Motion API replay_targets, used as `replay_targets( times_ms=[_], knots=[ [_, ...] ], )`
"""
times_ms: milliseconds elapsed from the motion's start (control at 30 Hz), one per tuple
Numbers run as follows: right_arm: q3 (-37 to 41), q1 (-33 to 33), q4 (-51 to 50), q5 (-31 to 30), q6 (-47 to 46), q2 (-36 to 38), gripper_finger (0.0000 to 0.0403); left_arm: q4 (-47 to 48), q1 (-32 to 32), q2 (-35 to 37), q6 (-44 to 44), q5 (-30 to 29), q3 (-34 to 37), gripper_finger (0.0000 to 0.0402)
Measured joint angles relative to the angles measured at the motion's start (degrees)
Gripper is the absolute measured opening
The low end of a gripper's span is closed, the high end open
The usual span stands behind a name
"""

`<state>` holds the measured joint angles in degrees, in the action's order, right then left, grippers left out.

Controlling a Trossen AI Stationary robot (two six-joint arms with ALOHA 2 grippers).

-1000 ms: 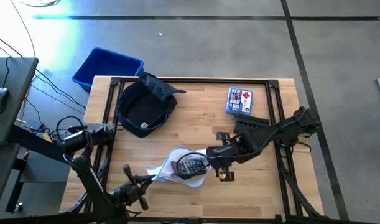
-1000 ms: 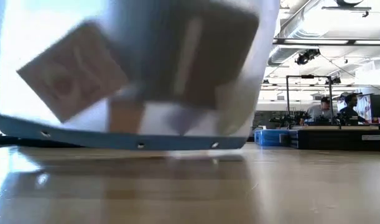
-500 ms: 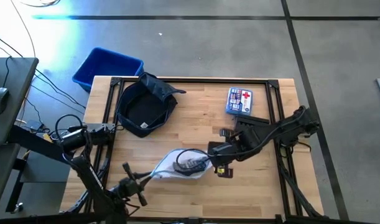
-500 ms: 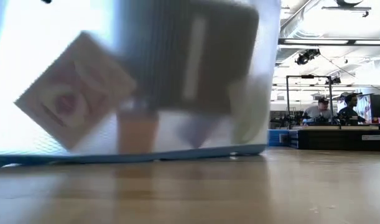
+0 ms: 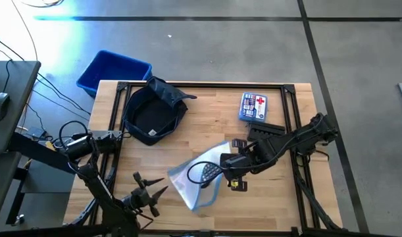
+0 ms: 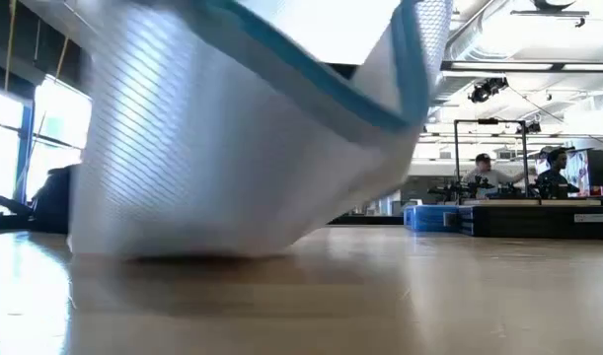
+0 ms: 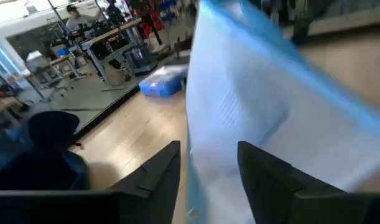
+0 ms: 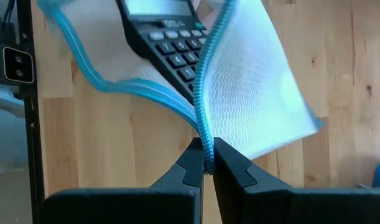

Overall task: Unpack backpack
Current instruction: Close the transparent zip bag

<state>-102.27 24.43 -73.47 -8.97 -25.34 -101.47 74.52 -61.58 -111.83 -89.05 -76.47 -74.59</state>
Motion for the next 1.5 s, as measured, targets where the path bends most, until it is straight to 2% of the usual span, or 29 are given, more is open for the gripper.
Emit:
replay_targets(
  times_ms=[133,333,433,633,833,933,1067,1300,1433,1500],
  knots=[
    [0.0,0.0,0.3,0.2,0.3,0.0,0.0,-10.2,-0.1,0.0,18.6,9.9,0.0,0.0173],
    [-0.1,-0.6,1.8,0.5,0.8,0.0,0.0,-35.0,3.1,-1.2,53.2,18.4,0.0,0.0199],
    [-0.1,-0.6,2.5,0.4,0.8,0.0,0.0,-42.3,5.3,-1.6,63.5,23.5,0.0,0.0212],
    [-0.1,-0.5,2.6,0.4,1.4,0.0,0.0,-47.2,8.8,-1.6,66.6,23.2,0.0,0.0236],
    [-0.1,-0.5,2.7,0.4,1.4,0.0,0.0,-54.5,11.9,-3.1,69.8,23.3,0.0,0.0239],
    [-0.1,-0.4,2.8,0.4,1.4,0.0,0.0,-58.1,12.8,-4.2,70.8,21.0,0.0,0.0238],
    [-0.1,-0.3,2.8,0.4,1.2,0.0,0.0,-59.6,13.8,-4.7,70.2,17.8,0.0,0.0217],
    [-0.1,-0.3,2.9,-0.1,1.4,0.0,0.0,-63.8,14.9,-5.4,67.9,20.8,0.0,0.0163],
    [-0.1,-0.3,3.4,-0.7,1.4,0.0,0.0,-67.1,16.5,-6.4,66.7,24.7,0.0,0.015],
    [-0.1,-0.3,3.4,-0.7,1.4,0.0,0.0,-68.1,17.1,-6.9,65.3,24.8,0.0,0.0146]
  ],
)
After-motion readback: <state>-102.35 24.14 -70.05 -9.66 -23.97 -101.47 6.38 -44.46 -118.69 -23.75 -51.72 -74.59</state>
